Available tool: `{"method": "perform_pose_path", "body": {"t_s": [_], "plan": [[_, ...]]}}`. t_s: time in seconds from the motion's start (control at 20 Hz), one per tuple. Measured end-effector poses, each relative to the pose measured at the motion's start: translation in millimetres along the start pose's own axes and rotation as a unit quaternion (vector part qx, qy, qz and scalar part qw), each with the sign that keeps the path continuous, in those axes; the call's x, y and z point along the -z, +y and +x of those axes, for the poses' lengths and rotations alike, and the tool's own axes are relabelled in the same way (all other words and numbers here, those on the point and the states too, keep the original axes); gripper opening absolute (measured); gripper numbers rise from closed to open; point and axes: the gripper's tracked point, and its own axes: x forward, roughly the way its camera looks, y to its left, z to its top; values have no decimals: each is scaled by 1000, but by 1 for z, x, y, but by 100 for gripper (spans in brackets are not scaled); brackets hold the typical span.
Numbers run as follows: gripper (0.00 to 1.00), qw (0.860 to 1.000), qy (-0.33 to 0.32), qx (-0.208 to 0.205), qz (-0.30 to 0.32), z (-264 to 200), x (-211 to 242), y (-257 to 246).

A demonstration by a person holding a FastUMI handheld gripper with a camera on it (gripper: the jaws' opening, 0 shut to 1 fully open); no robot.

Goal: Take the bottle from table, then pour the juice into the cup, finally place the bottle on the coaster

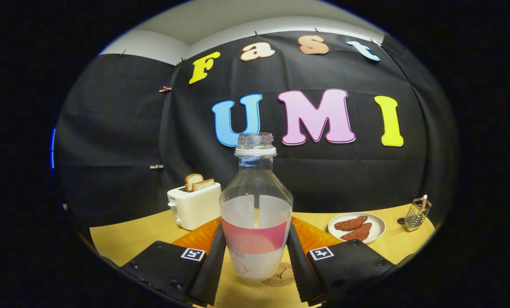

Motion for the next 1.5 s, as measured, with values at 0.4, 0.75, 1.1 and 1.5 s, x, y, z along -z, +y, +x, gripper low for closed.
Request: {"method": "perform_pose_path", "body": {"t_s": [0.4,0.75,1.1,1.5], "plan": [[73,1000,21,18,-6,37,54,-40],[73,999,43,25,-5,44,94,-47],[74,998,51,33,-9,49,109,-49],[77,998,54,25,-7,46,115,-44]]}}
